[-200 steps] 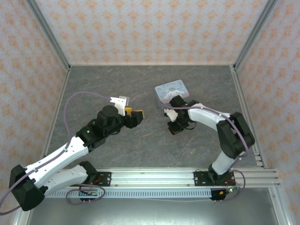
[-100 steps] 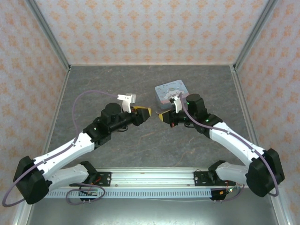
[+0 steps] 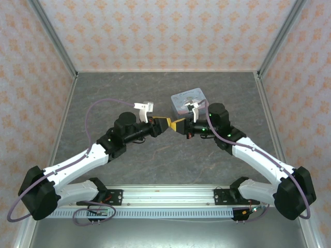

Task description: Unlock the padlock with the key

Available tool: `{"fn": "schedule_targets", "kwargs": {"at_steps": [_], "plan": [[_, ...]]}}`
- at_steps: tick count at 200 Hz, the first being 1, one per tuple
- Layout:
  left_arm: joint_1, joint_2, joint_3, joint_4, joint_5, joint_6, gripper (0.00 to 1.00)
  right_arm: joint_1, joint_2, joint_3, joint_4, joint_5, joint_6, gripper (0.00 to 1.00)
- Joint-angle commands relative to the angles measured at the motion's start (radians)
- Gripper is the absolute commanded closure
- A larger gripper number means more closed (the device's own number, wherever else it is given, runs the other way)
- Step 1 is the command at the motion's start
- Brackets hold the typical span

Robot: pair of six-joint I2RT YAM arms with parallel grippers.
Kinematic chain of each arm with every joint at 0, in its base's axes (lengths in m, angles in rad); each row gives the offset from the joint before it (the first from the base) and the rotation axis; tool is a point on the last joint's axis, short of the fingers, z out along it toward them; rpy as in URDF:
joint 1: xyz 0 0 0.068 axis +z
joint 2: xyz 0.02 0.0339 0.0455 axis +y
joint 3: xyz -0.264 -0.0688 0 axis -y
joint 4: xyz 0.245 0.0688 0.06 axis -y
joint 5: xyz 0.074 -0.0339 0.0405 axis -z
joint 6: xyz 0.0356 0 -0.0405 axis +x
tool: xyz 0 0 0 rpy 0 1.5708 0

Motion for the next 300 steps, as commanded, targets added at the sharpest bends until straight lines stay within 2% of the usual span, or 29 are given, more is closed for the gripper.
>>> {"fn": "schedule_targets", "kwargs": {"at_steps": [1,34,65,77,112,141,162,220,278,300], "plan": [[-0.009,-0.005,0.023,0.048,0.002,-0.009,0.65,0.014,0.004,0.022,0.048,-0.038,0.006,1.00],[-0.009,-0.014,0.026,0.043,-0.005,-0.006,0.75,0.016,0.014,0.024,0.043,-0.037,0.008,1.00],[-0.009,-0.017,0.029,0.031,-0.003,0.001,0.92,0.017,0.017,0.028,0.054,-0.029,0.018,0.98],[-0.010,-0.019,0.030,0.027,-0.005,0.004,1.00,0.019,0.014,0.032,0.040,-0.020,0.012,0.92],[-0.008,-0.043,0.038,-0.019,-0.024,0.030,1.00,0.001,-0.036,0.027,-0.067,0.037,-0.050,0.72],[-0.009,-0.061,0.047,-0.051,-0.029,0.047,1.00,-0.015,-0.094,-0.035,0.047,0.024,0.004,0.54],[-0.009,-0.066,0.050,-0.051,-0.025,0.046,1.00,-0.013,-0.082,-0.056,0.155,-0.028,0.063,0.47],[-0.009,-0.066,0.055,-0.046,-0.025,0.041,1.00,0.026,0.010,-0.015,0.205,-0.094,0.077,0.47],[-0.009,-0.064,0.058,-0.050,-0.030,0.046,1.00,0.033,0.041,-0.004,0.201,-0.092,0.074,0.59],[-0.009,-0.062,0.057,-0.050,-0.028,0.049,1.00,0.033,0.036,-0.007,0.216,-0.071,0.083,0.61]]}}
